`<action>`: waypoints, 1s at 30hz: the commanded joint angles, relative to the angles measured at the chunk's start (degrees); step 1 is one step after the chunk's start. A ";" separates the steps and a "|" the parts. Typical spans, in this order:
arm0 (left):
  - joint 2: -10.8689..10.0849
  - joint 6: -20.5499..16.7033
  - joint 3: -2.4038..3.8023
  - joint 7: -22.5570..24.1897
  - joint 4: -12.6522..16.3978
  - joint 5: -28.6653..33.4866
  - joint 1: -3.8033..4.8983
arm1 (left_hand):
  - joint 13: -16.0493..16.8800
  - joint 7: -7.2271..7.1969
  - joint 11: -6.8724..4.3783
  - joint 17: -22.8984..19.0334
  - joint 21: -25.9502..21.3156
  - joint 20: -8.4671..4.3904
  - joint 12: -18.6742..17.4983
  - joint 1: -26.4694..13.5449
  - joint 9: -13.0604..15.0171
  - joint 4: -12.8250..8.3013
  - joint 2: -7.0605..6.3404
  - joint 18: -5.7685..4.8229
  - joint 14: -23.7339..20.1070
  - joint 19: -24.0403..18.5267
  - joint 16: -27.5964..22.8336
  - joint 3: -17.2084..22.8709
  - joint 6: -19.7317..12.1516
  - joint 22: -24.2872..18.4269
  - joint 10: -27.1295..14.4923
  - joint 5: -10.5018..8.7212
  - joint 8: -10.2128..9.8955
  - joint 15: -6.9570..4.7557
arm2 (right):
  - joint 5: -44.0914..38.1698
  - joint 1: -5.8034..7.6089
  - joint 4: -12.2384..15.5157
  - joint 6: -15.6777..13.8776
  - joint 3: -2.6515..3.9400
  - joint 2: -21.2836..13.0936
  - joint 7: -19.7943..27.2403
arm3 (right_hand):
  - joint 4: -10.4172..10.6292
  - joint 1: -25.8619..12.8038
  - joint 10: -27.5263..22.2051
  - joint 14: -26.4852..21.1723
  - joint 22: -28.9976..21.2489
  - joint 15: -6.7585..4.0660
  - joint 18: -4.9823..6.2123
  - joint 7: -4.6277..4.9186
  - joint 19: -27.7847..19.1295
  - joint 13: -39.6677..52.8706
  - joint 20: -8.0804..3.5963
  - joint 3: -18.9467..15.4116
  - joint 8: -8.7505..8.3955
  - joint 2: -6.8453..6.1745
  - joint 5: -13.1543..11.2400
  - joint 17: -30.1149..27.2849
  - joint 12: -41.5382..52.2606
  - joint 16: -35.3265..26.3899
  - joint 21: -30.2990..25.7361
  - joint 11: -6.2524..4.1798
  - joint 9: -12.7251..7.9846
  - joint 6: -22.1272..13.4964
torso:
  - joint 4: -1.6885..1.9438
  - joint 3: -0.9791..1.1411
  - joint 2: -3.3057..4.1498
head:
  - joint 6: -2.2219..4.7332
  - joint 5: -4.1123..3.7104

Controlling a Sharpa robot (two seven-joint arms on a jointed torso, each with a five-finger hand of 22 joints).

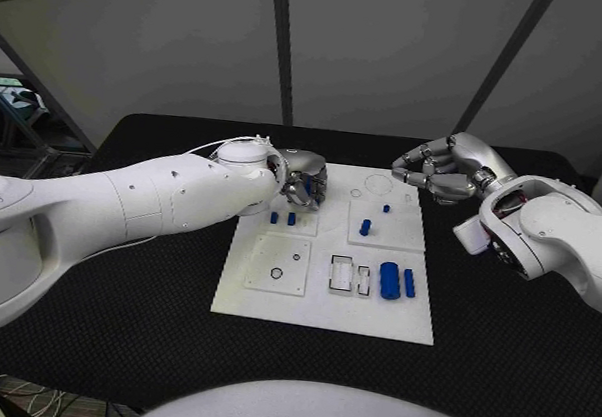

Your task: Assemble the parts on the task board

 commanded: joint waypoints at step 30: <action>-3.96 -3.76 2.15 0.33 5.32 0.51 -0.38 | -0.57 0.43 0.18 -0.32 2.65 0.03 -4.43 -0.97 -0.68 -1.50 -1.02 -2.01 0.42 0.60 0.97 4.39 2.66 2.05 3.86 0.22 -2.11 -0.02 | 0.03 0.08 -0.35 0.07 0.03 0.11 0.61 | 0.07 0.20 0.13 2.18 0.18 0.28 0.52 0.01 0.32 0.16 -0.07 0.35 0.37 0.63 0.12 4.23 0.27 0.27 0.17 0.03 0.08 -0.35 | 0.05 -0.03 -0.05 | 0.31 0.20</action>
